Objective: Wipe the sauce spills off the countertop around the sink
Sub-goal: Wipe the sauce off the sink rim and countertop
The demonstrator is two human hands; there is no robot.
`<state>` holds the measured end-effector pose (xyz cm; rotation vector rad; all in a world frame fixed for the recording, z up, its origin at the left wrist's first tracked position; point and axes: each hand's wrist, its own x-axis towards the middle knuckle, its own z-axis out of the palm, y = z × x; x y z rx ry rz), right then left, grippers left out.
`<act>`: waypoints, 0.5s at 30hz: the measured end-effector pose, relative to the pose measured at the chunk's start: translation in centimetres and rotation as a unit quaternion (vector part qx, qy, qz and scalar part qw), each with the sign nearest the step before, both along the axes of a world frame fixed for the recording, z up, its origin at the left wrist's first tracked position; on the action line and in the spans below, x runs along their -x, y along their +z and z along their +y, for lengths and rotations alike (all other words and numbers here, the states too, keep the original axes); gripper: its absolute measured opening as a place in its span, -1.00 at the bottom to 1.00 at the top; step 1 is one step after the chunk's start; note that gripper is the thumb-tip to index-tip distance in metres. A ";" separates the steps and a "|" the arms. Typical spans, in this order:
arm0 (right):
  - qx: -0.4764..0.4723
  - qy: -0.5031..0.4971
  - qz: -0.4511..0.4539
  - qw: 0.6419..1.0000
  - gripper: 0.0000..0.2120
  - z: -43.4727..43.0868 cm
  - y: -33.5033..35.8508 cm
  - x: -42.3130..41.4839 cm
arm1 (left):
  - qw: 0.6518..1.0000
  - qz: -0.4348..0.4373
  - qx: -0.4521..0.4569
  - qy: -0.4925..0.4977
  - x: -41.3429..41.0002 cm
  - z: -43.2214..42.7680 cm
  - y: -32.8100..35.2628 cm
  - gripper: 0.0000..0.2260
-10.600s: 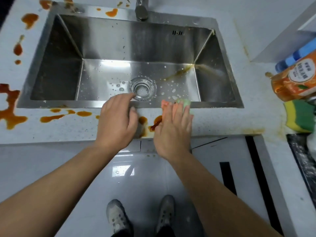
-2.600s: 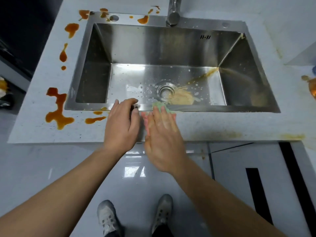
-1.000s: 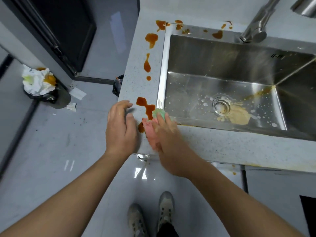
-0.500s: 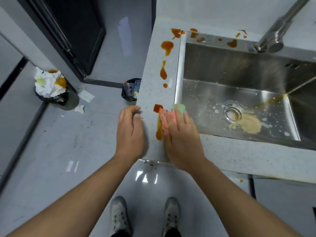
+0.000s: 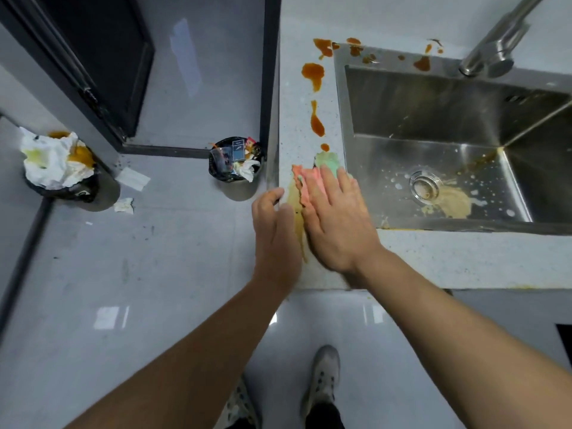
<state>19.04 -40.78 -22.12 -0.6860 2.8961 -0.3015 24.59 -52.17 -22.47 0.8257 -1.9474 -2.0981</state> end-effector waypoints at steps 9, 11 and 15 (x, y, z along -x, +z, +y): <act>-0.023 0.075 -0.020 0.997 -0.43 0.5 0.1 -3.8 | 0.998 -0.011 -0.043 -0.037 0.2 -0.6 1.5 -0.64; -0.020 0.049 -0.007 0.999 -0.44 -1.3 -0.1 -1.5 | 0.998 -0.014 -0.061 -0.018 0.5 -1.6 1.4 -0.72; -0.022 0.058 -0.008 0.998 -0.41 -0.3 0.0 -5.9 | 0.998 -0.062 -0.022 -0.003 1.3 -3.6 1.1 -0.48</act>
